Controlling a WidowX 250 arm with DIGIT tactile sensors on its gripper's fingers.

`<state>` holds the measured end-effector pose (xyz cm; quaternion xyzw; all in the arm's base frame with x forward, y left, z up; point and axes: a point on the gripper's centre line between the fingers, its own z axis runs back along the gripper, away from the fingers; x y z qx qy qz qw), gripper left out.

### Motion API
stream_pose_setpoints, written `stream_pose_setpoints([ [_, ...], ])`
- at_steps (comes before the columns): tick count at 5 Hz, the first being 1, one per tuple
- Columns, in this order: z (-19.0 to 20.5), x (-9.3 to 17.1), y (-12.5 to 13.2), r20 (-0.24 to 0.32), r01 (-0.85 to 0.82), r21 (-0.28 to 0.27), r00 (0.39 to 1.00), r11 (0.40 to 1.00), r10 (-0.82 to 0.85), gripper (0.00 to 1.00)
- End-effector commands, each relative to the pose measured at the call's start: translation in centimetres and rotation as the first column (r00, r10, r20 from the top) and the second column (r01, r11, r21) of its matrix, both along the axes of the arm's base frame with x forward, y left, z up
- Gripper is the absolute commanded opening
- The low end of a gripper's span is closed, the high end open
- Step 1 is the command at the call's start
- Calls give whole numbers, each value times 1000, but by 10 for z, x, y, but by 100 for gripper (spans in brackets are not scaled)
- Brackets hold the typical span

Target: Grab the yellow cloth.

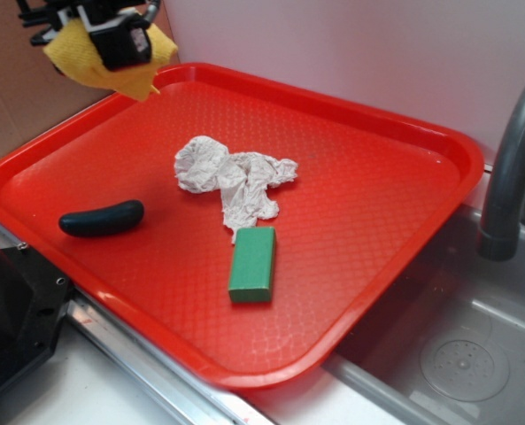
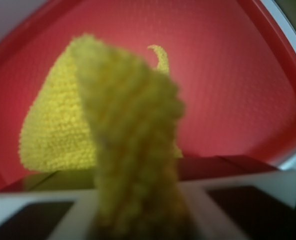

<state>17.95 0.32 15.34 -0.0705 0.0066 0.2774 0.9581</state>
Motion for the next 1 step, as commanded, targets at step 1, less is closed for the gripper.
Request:
stream_pose_setpoints([
  [1, 19, -5, 20, 12, -42, 7, 999, 999, 41, 0],
])
